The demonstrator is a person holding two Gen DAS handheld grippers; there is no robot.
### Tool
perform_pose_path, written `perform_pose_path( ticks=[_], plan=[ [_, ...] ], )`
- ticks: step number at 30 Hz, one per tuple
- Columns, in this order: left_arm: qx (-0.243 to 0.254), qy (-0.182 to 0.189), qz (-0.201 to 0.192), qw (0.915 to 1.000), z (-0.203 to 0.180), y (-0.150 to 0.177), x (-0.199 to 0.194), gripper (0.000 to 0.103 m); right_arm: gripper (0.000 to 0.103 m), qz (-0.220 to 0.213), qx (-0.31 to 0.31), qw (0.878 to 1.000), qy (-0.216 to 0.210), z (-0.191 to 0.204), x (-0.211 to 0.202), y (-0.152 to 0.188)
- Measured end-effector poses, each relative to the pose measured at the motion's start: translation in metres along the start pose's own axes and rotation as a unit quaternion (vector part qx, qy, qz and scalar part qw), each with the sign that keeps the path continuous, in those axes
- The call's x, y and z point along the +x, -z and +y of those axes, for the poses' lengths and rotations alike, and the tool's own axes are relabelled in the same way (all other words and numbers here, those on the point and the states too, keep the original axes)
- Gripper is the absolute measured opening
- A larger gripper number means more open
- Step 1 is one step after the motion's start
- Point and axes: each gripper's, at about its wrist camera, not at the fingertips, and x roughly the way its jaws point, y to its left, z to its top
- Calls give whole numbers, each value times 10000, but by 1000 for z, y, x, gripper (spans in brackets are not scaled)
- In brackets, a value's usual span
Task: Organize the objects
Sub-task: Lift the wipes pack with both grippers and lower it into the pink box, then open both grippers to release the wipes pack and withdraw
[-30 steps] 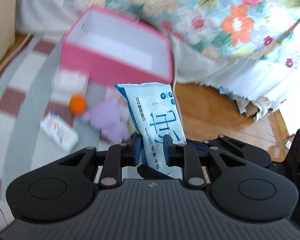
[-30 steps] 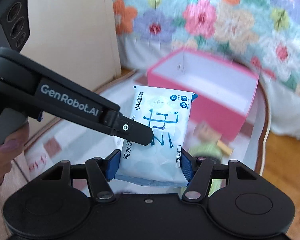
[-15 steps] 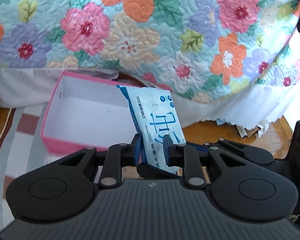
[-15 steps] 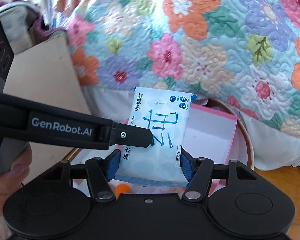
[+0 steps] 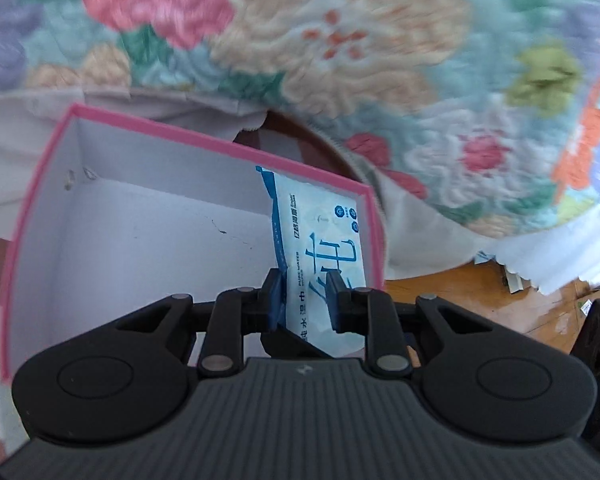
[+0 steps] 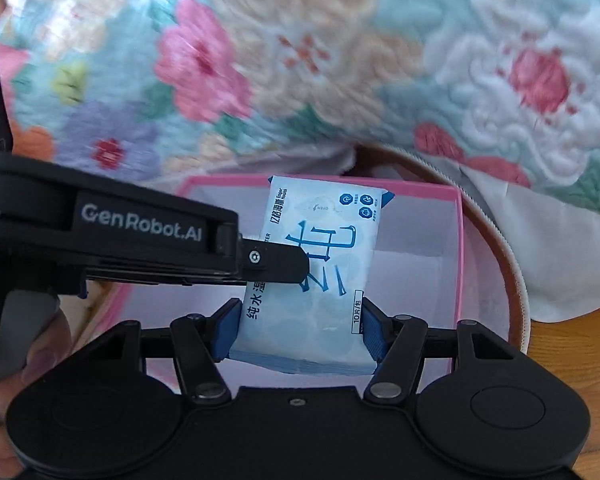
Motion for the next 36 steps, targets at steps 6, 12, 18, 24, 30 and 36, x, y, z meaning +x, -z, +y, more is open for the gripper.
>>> perform_pose_path(
  ticks=[6, 12, 18, 24, 30, 36],
  plan=[
    [-346, 26, 368, 9987, 29, -12, 53, 21, 67, 630, 188, 9976, 198, -15, 55, -14],
    [-381, -188, 499, 9979, 40, -12, 74, 21, 67, 861, -85, 9956, 357, -7, 79, -11],
    [-657, -209, 690, 9952, 52, -14, 97, 21, 70, 1025, -215, 9933, 496, -9, 99, -13],
    [-474, -386, 973, 9934, 43, -11, 116, 17, 70, 975, -601, 9924, 442, -9, 85, -11],
    [-622, -164, 1189, 9908, 39, -8, 128, 10, 53, 789, -852, 9927, 322, -13, 68, -9],
    [-500, -165, 1120, 9923, 26, -5, 114, 10, 51, 635, -1186, 9903, 360, -10, 39, 4]
  ],
)
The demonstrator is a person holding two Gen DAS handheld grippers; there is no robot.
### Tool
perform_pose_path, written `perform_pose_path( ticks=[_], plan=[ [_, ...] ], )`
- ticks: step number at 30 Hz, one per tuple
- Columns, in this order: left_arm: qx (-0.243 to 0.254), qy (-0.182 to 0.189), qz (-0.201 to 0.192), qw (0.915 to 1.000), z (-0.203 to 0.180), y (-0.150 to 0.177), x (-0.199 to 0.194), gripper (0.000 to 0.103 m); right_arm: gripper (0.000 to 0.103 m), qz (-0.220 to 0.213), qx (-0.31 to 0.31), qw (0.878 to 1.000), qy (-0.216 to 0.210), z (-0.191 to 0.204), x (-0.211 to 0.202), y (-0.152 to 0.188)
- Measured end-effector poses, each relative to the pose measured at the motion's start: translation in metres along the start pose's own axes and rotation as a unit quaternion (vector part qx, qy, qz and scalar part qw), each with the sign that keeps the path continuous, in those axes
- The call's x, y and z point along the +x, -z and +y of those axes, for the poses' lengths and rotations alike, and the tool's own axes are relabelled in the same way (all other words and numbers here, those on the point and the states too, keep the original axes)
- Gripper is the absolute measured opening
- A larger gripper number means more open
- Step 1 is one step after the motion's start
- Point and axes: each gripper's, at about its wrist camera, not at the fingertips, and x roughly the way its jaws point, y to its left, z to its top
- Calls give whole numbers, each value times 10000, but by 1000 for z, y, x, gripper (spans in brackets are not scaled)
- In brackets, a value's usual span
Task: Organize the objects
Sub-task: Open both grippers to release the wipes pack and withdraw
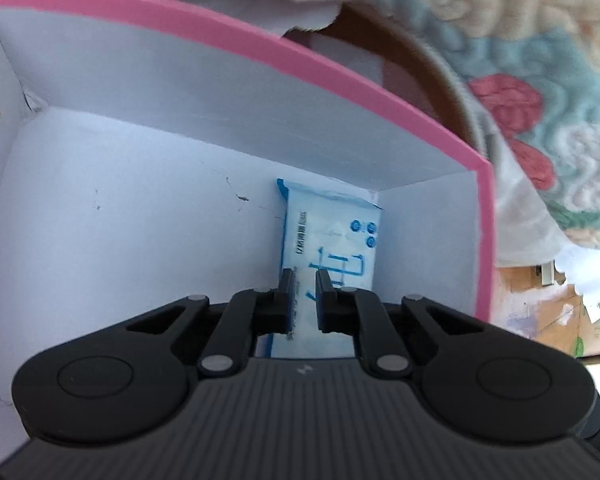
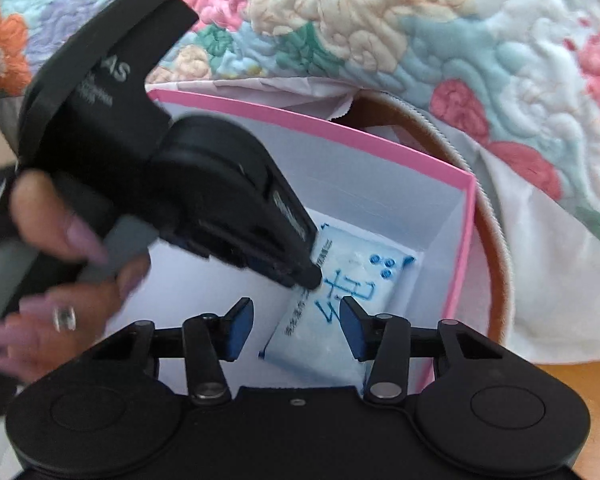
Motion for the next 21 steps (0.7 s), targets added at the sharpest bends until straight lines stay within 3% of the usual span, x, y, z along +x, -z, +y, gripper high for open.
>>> perform_pose_path(
  ticks=[11, 15, 21],
  plan=[
    [554, -490, -340, 9967, -54, 51, -110, 14, 56, -449, 214, 9979, -417, -1, -97, -6],
    [653, -682, -412, 9947, -51, 55, -156, 18, 61, -677, 292, 9950, -677, -1, -132, -4],
    [1031, -952, -517, 9888, -62, 90, -213, 27, 68, -818, 277, 9923, -892, 3, -175, 11]
  ],
)
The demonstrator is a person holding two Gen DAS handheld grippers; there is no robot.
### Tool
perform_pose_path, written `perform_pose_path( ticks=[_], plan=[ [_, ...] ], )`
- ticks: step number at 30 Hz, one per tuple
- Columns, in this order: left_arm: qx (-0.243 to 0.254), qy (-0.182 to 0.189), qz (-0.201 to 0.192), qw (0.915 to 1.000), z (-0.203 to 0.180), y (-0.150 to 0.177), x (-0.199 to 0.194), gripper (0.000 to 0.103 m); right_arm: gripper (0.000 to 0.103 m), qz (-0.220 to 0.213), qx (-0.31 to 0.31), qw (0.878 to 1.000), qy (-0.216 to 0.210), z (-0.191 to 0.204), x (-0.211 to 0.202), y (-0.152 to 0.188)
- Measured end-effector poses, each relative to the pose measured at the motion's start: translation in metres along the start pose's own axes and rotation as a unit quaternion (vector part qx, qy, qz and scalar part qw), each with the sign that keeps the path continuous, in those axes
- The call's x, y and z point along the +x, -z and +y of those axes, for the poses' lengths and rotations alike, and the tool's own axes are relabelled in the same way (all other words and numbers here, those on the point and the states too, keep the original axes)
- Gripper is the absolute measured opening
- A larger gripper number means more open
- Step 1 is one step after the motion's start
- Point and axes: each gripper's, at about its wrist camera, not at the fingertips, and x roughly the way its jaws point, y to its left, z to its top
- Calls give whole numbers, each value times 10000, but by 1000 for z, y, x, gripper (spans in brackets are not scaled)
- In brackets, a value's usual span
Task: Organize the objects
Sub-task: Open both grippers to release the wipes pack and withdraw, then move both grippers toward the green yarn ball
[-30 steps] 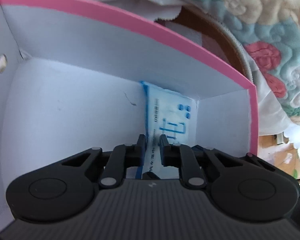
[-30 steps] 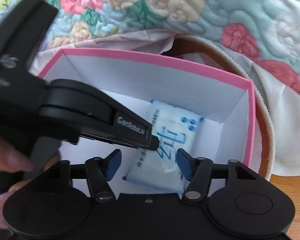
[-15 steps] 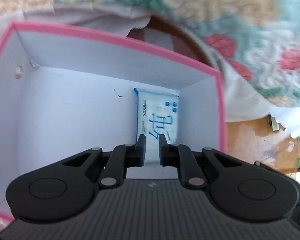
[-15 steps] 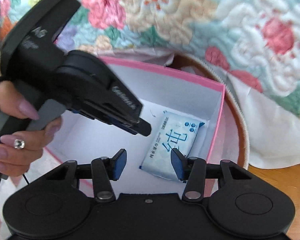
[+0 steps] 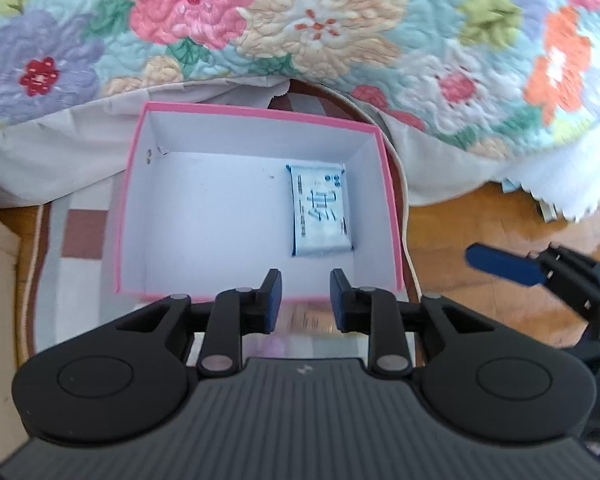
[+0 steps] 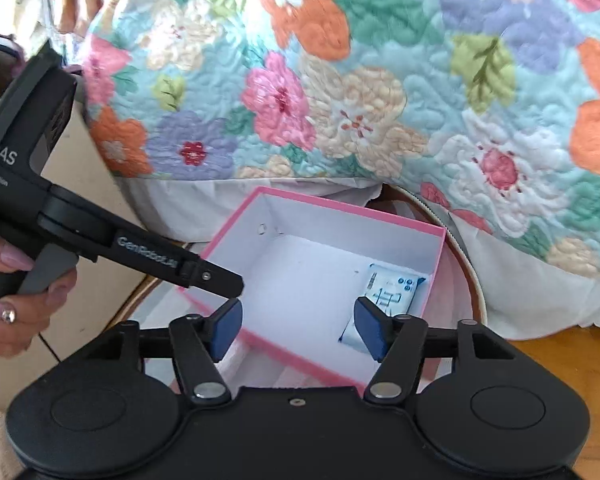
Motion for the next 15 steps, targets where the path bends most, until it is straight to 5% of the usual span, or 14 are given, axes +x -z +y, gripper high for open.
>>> perform_pose_path(
  ticks=[5, 15],
  plan=[
    [460, -209, -203, 9985, -4, 40, -46, 42, 79, 79, -139, 9997, -196, 8, -46, 19],
    [782, -181, -342, 9962, -16, 112, -96, 53, 84, 416, -574, 9967, -395, 34, -88, 69]
  ],
)
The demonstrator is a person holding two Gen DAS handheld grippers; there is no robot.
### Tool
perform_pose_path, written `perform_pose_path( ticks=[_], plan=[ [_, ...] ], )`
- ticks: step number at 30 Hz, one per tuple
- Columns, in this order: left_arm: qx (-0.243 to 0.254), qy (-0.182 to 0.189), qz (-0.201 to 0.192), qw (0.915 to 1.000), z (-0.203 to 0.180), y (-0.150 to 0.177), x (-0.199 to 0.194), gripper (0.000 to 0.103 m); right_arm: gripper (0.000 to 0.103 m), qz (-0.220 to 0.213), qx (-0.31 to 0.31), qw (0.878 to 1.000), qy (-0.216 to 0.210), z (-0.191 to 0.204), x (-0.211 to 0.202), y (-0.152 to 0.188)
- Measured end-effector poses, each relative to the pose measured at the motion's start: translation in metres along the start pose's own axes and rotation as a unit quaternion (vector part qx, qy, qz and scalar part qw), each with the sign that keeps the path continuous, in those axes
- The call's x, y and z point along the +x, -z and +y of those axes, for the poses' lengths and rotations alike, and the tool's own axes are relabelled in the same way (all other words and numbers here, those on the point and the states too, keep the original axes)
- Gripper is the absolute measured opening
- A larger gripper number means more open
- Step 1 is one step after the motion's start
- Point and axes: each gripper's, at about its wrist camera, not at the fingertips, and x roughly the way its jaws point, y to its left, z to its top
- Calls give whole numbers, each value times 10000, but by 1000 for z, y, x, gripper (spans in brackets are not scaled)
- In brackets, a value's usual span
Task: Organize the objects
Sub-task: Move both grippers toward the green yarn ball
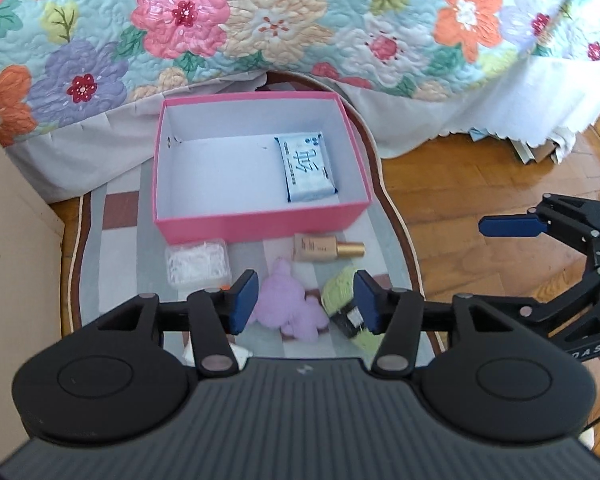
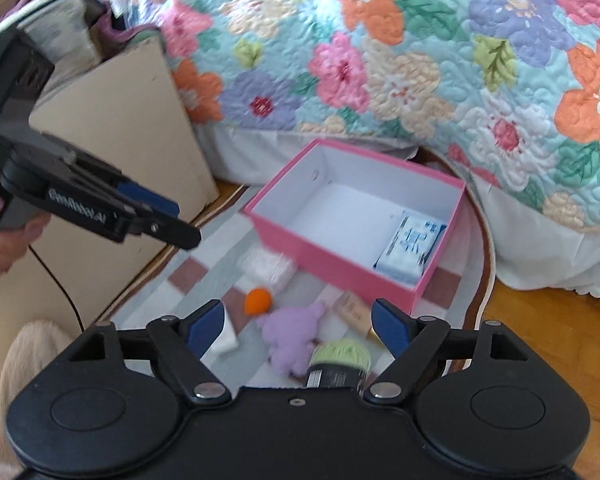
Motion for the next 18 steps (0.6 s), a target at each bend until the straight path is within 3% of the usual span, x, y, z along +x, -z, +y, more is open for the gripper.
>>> perform_pose_path(
  ticks=[9, 15, 18],
  plan=[
    [-22, -8, 387, 9992, -16, 55, 21, 60, 86, 328, -355, 9988, -38, 16, 18, 50],
    [-408, 313, 661, 9965, -15, 74, 64, 60, 86, 471, -487, 9976, 112, 13, 50, 77],
    [-868, 388, 821, 9921, -4, 77, 94, 60, 85, 560, -555, 9965, 294, 8, 67, 86]
  ],
)
